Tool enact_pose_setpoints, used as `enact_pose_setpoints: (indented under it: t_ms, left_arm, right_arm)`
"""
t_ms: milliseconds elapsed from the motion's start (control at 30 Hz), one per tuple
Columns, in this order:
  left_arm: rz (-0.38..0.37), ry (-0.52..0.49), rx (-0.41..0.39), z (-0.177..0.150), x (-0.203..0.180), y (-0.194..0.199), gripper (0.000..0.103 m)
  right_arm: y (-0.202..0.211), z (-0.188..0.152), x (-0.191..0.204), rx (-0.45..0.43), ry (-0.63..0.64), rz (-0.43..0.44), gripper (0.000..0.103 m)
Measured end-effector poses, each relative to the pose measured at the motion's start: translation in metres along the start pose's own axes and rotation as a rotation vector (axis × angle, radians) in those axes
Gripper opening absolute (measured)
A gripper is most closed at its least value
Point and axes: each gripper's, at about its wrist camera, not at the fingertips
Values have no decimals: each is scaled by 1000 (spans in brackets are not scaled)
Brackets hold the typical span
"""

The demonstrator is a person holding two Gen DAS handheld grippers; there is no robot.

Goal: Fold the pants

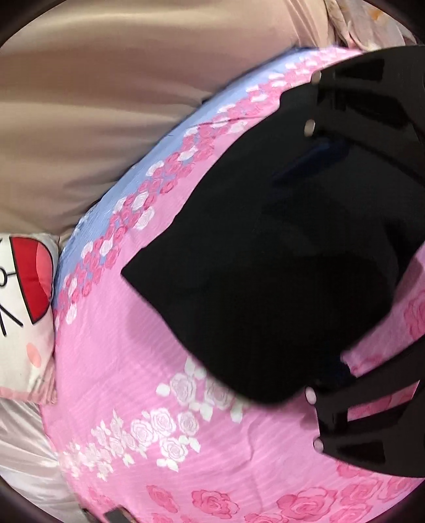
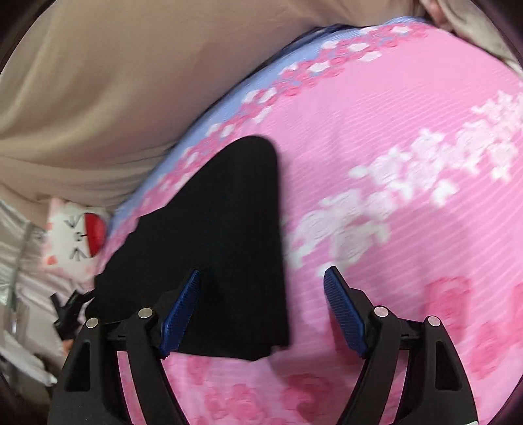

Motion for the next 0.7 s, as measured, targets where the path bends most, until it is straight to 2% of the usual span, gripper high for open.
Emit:
enact_pose_setpoints:
  t_ms: [67, 100, 133, 167, 200, 333, 400, 433, 467, 500, 567, 633, 700]
  left_arm:
    - [64, -44, -15, -5, -11, -3, 91]
    - [81, -56, -19, -6, -13, -4, 89]
    - [114, -65, -28, -8, -16, -4, 86]
    - [151, -68, -33, -8, -17, -3, 70]
    - [155, -60, -26, -8, -16, 0, 62]
    - [80, 8, 22, -5, -1, 16, 63]
    - [69, 4, 35, -10, 3, 24, 65]
    - [53, -2, 55, -15, 4, 27, 67]
    - [38, -10, 72, -20, 4, 29, 73]
    - [34, -18, 80, -25, 4, 29, 77]
    - [44, -61, 75, -35, 0, 29, 79]
    - [71, -104, 55, -41, -7, 27, 82]
    - [59, -102, 63, -42, -13, 26, 87]
  right_arm:
    - [-5, -6, 11, -29, 56, -19, 77]
    - [-10, -9, 19, -25, 110, -34, 41]
    - [-16, -11, 27, 6, 143, -32, 30]
    - [-15, -12, 32, -6, 155, -48, 26]
    - [-12, -11, 39, -11, 183, -55, 21]
    - [36, -2, 46, -74, 224, -55, 17]
    - [53, 0, 41, -64, 232, -56, 17]
    - [62, -2, 37, -67, 243, -91, 17]
    - [69, -4, 31, -75, 254, -143, 17]
    - [72, -6, 19, -74, 234, -185, 17]
    - [61, -9, -8, -44, 167, -217, 17]
    - [44, -15, -34, -17, 89, -184, 18]
    - [48, -16, -32, -46, 88, -174, 19]
Point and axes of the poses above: each gripper's, at about its wrist camera, not at the fingertips, and y roughly against the way its jaws point, x to its left, z to its top, and after that the axes turned 1 degree about y, right-handed
